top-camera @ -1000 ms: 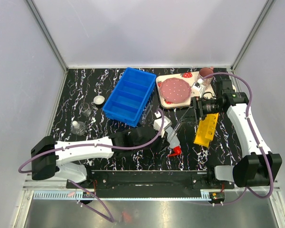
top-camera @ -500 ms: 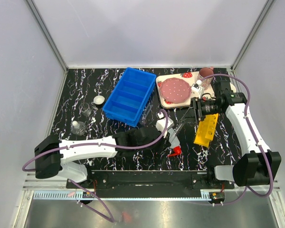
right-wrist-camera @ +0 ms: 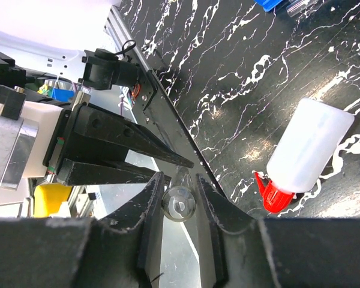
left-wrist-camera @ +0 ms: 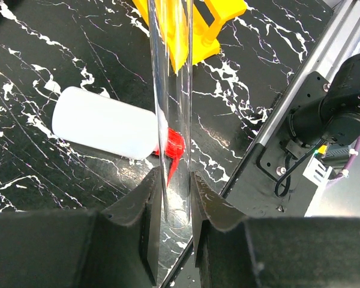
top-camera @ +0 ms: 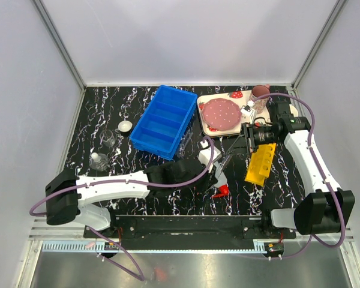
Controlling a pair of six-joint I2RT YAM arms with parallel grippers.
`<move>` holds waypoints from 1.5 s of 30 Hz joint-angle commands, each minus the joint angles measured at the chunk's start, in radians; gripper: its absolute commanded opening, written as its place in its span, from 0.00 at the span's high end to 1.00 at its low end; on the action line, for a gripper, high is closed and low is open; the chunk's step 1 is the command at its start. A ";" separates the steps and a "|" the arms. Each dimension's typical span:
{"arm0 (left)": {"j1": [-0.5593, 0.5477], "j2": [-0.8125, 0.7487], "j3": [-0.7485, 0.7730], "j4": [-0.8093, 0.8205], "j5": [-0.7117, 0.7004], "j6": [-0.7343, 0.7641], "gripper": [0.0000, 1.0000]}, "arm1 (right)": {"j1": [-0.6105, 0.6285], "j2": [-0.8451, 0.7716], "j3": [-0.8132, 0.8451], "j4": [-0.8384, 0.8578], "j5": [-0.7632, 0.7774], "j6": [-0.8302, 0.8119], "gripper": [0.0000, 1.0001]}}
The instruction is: Organize the chemistry lab equipment
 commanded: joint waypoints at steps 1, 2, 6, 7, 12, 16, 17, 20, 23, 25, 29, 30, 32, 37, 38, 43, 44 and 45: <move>-0.005 -0.005 0.044 0.059 -0.036 0.017 0.77 | 0.008 -0.021 0.001 0.008 -0.078 0.019 0.80; -0.005 -0.009 0.043 0.060 -0.046 0.014 0.75 | 0.010 -0.035 -0.002 0.010 -0.073 0.021 0.80; -0.005 -0.063 0.009 0.074 -0.076 -0.002 0.49 | -0.030 -0.073 0.001 0.017 -0.018 0.010 0.81; -0.003 -0.077 -0.003 0.083 -0.087 -0.006 0.39 | -0.056 -0.091 0.001 0.022 -0.013 0.010 0.81; 0.044 -0.227 -0.095 0.070 -0.136 -0.029 0.05 | -0.193 -0.188 -0.018 0.066 0.075 0.034 0.81; 0.133 -0.360 -0.192 0.030 -0.121 -0.060 0.01 | -0.263 -0.262 -0.005 0.085 0.207 0.024 0.80; 0.179 -0.408 -0.239 0.022 -0.112 -0.065 0.01 | -0.291 -0.268 -0.001 0.088 0.238 0.019 0.80; 0.286 -0.498 -0.333 -0.008 -0.051 -0.101 0.01 | -0.320 -0.280 0.008 0.114 0.359 0.013 0.80; 0.362 -0.587 -0.423 -0.024 -0.003 -0.138 0.01 | -0.322 -0.276 0.016 0.131 0.419 0.004 0.80; 0.379 -0.629 -0.463 -0.033 0.000 -0.161 0.01 | -0.322 -0.265 0.030 0.143 0.461 -0.001 0.80; 0.397 -0.742 -0.563 -0.035 -0.036 -0.198 0.01 | -0.322 -0.240 0.058 0.169 0.517 -0.007 0.80; 0.399 -0.756 -0.575 -0.038 -0.038 -0.203 0.01 | -0.323 -0.234 0.065 0.182 0.528 -0.007 0.80; 0.402 -0.784 -0.597 -0.038 -0.038 -0.210 0.01 | -0.322 -0.217 0.071 0.192 0.554 -0.011 0.80; 0.404 -0.781 -0.617 -0.035 -0.030 -0.214 0.01 | -0.322 -0.187 0.096 0.215 0.585 -0.019 0.80; 0.404 -0.772 -0.615 -0.035 -0.029 -0.212 0.01 | -0.322 -0.183 0.100 0.220 0.593 -0.021 0.80; 0.404 -0.750 -0.614 -0.013 -0.020 -0.209 0.01 | -0.323 -0.156 0.102 0.251 0.636 -0.034 0.80; 0.404 -0.744 -0.614 -0.009 -0.017 -0.209 0.01 | -0.322 -0.151 0.099 0.255 0.639 -0.035 0.80; 0.404 -0.741 -0.612 -0.007 -0.015 -0.209 0.01 | -0.322 -0.148 0.096 0.264 0.640 -0.036 0.80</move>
